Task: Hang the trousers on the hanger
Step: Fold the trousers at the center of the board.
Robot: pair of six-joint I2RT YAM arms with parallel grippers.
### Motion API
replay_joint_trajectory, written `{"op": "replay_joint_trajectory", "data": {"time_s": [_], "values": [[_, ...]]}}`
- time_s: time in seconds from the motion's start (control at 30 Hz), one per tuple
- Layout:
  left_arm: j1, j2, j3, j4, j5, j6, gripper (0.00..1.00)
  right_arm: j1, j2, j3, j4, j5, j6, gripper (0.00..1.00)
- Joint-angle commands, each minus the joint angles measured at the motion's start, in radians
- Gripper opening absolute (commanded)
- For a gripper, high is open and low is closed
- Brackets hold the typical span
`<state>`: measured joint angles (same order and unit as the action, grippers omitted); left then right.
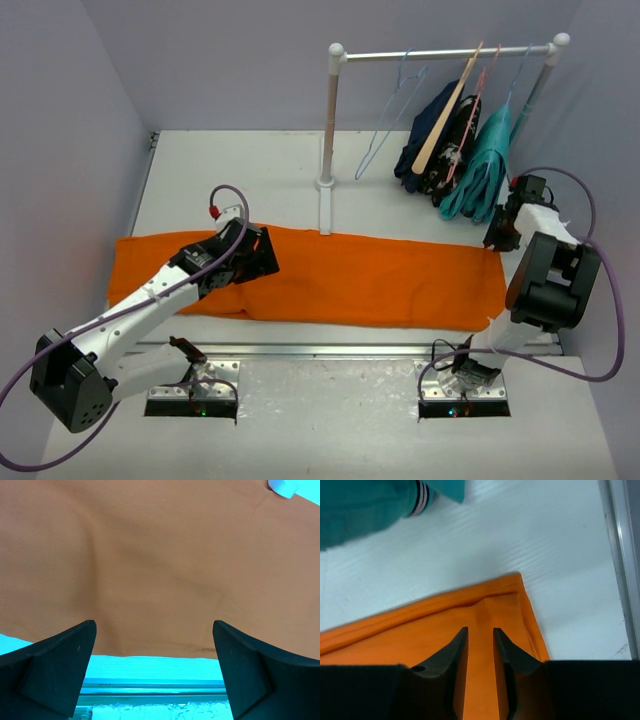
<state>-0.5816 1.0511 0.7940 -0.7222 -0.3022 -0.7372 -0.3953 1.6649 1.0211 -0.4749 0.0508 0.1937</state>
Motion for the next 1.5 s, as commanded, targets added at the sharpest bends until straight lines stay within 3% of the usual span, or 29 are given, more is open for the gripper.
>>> {"op": "replay_joint_trajectory", "data": {"time_s": [0.0,0.07,0.1,0.13,0.17,0.27,0.33,0.37,0.43,0.53,0.6,0.7,0.87,1.07,1.27,1.47], "values": [[-0.004,-0.026,0.006,0.007,-0.027,-0.011,1.00,0.065,-0.004,0.113,-0.017,0.016,0.013,0.57],[0.001,-0.025,0.021,-0.017,-0.068,-0.055,1.00,0.150,-0.043,0.111,-0.021,0.080,0.017,0.66],[0.011,-0.028,0.028,-0.039,-0.083,-0.076,1.00,0.183,-0.065,0.108,-0.026,0.127,0.029,0.76],[0.021,-0.026,0.031,-0.052,-0.096,-0.099,1.00,0.233,-0.101,0.105,-0.046,0.150,0.068,0.98],[0.035,-0.026,0.033,-0.065,-0.113,-0.128,1.00,0.263,-0.128,0.099,-0.057,0.169,0.093,0.99],[0.156,-0.008,0.025,-0.114,-0.138,-0.220,1.00,0.410,-0.230,0.015,-0.053,0.208,0.167,0.99],[0.368,0.023,-0.008,-0.109,-0.101,-0.244,1.00,0.585,-0.319,-0.118,-0.038,0.229,0.261,0.99],[0.465,0.045,-0.029,-0.084,-0.060,-0.234,1.00,0.622,-0.358,-0.193,0.001,0.200,0.299,0.99],[0.543,0.076,-0.040,-0.063,-0.039,-0.226,1.00,0.706,-0.383,-0.263,0.068,0.089,0.349,0.99],[0.686,0.135,-0.053,-0.041,-0.023,-0.236,1.00,0.788,-0.348,-0.323,0.088,0.000,0.364,0.99],[0.792,0.156,-0.081,0.003,0.001,-0.254,1.00,0.848,-0.298,-0.321,0.064,0.061,0.359,0.99],[0.921,0.195,-0.101,0.127,0.004,-0.237,1.00,0.886,-0.269,-0.397,0.132,-0.008,0.372,0.99],[1.016,0.293,-0.094,0.227,-0.050,-0.235,1.00,0.894,-0.380,-0.496,0.247,-0.115,0.371,0.99],[1.090,0.385,-0.198,0.341,-0.044,-0.304,1.00,0.895,-0.476,-0.541,0.299,-0.222,0.346,0.99],[1.112,0.368,-0.156,0.214,-0.106,-0.309,1.00,0.895,-0.519,-0.552,0.291,-0.237,0.318,0.99],[1.123,0.276,0.008,-0.004,-0.241,-0.302,1.00,0.895,-0.563,-0.566,0.292,-0.254,0.312,0.99]]}}
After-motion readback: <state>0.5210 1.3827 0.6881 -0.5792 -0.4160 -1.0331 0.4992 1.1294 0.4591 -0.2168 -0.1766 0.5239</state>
